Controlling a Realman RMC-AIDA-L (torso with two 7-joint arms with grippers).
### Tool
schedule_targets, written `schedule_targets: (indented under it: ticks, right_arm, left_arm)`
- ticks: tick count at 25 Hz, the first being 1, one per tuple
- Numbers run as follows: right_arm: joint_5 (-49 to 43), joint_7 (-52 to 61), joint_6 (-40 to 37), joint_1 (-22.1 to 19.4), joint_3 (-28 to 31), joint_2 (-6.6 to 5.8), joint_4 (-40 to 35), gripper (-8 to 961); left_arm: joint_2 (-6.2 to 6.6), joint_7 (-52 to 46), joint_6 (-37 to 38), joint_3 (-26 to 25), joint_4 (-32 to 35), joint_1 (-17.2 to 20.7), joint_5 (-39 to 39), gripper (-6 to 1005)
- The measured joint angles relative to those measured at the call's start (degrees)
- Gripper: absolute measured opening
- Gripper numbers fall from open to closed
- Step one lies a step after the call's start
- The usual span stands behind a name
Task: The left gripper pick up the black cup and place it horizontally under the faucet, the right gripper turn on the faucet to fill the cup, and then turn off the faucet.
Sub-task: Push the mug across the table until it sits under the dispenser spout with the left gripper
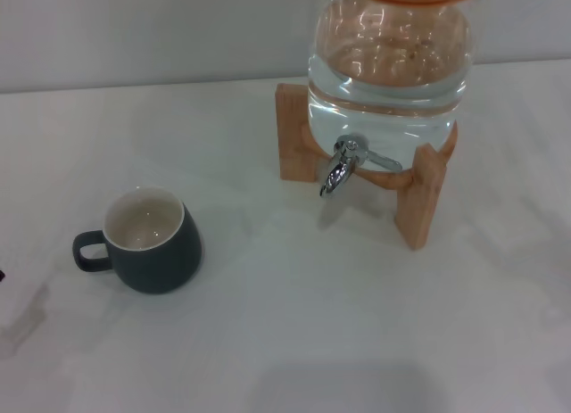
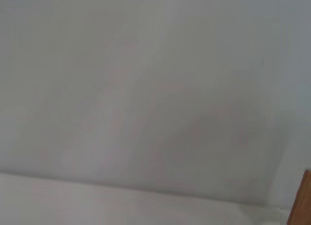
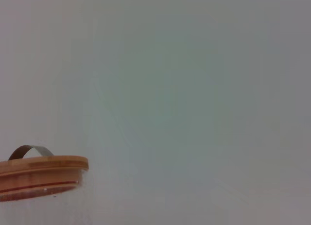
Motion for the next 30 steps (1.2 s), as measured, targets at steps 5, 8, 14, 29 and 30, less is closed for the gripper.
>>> schedule_targets:
  ticks: [5,8,14,29,30]
  right_arm:
    - [-0.1,0.0,-0.2,0.5,0.0,-0.08,0.0,831]
    - [-0.1,0.0,-0.2,0.5,0.0,-0.09,0.0,830]
    - [0.0,0.0,-0.2,0.5,0.0,-0.10,0.0,829]
    - [0.0,0.0,-0.3,1.3,0.0,-0.03,0.0,826]
    - [0.0,0.0,-0.3,1.3,0.0,-0.02,0.0,826]
  left_arm:
    - [-0.30,1.9,2.8,0.1,-2.9,-1.1,0.3,892]
    - [-0.30,3.4,4.7,0.1,-4.6,-2.4,0.9,892]
    - [-0.32,5.4,8.2,0.2,-7.0,-4.9,4.3,892]
    - [-0.39,6.3,15.1,0.2,-10.0,-9.9,4.9,891]
    - [-0.39,6.3,15.4,0.2,-10.0,-10.2,4.9,892]
